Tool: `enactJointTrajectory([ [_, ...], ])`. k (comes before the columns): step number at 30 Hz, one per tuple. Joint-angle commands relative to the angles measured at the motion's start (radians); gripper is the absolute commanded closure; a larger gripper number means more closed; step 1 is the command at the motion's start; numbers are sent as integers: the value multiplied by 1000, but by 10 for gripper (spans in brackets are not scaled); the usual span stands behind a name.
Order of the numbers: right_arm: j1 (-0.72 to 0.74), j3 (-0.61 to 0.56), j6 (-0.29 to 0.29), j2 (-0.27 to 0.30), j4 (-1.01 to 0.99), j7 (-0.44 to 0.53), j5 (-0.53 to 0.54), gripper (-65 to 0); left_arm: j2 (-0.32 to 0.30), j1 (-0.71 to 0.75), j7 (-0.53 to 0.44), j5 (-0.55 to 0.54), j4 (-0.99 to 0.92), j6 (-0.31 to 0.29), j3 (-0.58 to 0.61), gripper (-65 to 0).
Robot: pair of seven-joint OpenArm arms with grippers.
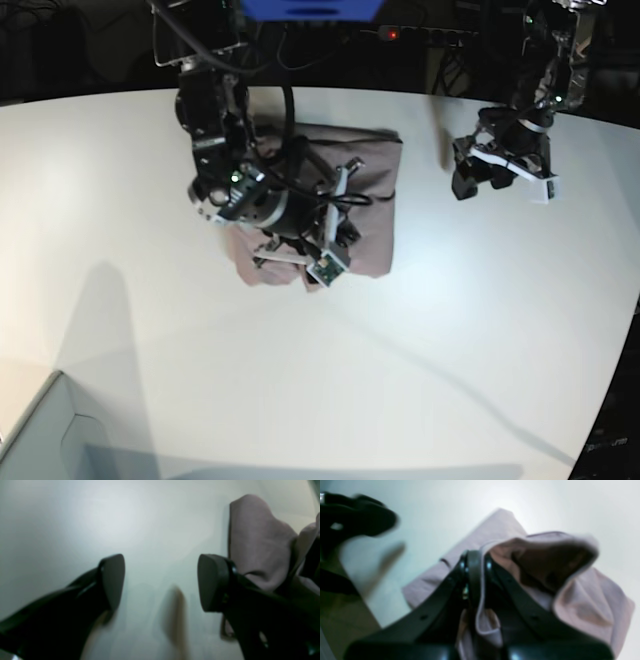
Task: Layout the t-shirt on the table in an organized manner, then fold the t-shirt properly
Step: 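Lift the shirt end with the right gripper and fold it over the stack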
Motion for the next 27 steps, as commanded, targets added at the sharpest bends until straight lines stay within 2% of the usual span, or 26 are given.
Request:
enactJointTrajectory([
  [1,33,-17,18,-13,-2,25,20,0,-9,-4,-17,-9,14,-10,-5,-438],
  [7,75,-84,18,-13,-89,25,19,0,-10,-7,-17,-9,13,-10,-5,-438],
  [13,110,-106,18,-13,-103,27,17,-56,-9,-8,-17,-9,13,-10,-2,-438],
  [16,110,-112,18,-13,-106,24,15,-122,-9,-8,-17,-9,13,-10,-1,-438],
  [20,102,-130,18,-13,-77,18,20,-258,-4,-10,-17,-9,13,-10,-2,-438],
  [24,35,-147,18,-13,107,16,14,-354,-6,-27,-17,-9,13,-10,-5,-438],
  [27,-37,-87,18,32,265,16,14,-381,-9,-30,-17,-9,13,-10,-7,-438],
])
